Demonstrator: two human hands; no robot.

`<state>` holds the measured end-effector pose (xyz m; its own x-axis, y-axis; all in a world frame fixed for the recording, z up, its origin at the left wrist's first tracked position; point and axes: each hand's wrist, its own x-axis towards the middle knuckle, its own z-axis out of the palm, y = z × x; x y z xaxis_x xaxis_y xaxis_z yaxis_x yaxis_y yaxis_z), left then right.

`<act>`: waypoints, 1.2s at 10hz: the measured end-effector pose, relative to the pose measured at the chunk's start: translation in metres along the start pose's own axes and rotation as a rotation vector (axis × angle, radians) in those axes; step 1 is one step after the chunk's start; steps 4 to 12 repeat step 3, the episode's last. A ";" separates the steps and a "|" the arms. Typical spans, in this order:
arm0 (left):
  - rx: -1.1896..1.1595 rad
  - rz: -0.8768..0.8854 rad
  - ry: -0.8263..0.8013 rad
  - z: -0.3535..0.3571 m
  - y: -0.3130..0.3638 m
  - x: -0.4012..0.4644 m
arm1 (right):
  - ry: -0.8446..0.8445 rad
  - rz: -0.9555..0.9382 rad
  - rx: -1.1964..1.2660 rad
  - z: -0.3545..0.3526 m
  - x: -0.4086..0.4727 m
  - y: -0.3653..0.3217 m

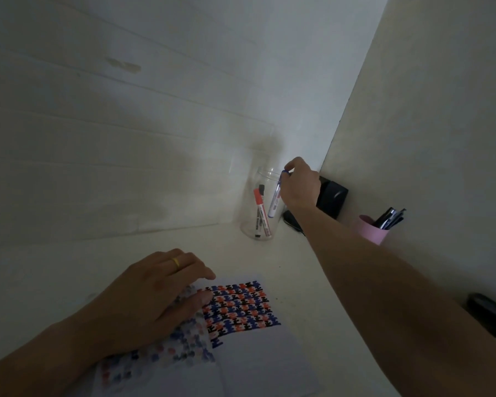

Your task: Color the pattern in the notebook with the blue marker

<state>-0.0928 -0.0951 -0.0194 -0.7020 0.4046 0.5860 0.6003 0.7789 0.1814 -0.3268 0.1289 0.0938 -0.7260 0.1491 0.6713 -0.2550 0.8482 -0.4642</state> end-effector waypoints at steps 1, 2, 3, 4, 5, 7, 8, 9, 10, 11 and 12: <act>0.007 0.023 -0.004 -0.001 0.004 0.004 | -0.016 0.015 -0.007 -0.009 -0.003 0.002; 0.021 0.031 0.007 -0.001 0.002 0.003 | -0.008 -0.065 0.019 -0.018 -0.014 -0.005; 0.031 0.027 0.009 -0.001 -0.004 0.004 | -0.002 -0.147 0.093 -0.025 -0.039 -0.007; 0.031 0.027 0.009 -0.001 -0.004 0.004 | -0.002 -0.147 0.093 -0.025 -0.039 -0.007; 0.031 0.027 0.009 -0.001 -0.004 0.004 | -0.002 -0.147 0.093 -0.025 -0.039 -0.007; 0.031 0.027 0.009 -0.001 -0.004 0.004 | -0.002 -0.147 0.093 -0.025 -0.039 -0.007; 0.031 0.027 0.009 -0.001 -0.004 0.004 | -0.002 -0.147 0.093 -0.025 -0.039 -0.007; 0.031 0.027 0.009 -0.001 -0.004 0.004 | -0.002 -0.147 0.093 -0.025 -0.039 -0.007; 0.031 0.027 0.009 -0.001 -0.004 0.004 | -0.002 -0.147 0.093 -0.025 -0.039 -0.007; 0.031 0.027 0.009 -0.001 -0.004 0.004 | -0.002 -0.147 0.093 -0.025 -0.039 -0.007; 0.031 0.027 0.009 -0.001 -0.004 0.004 | -0.002 -0.147 0.093 -0.025 -0.039 -0.007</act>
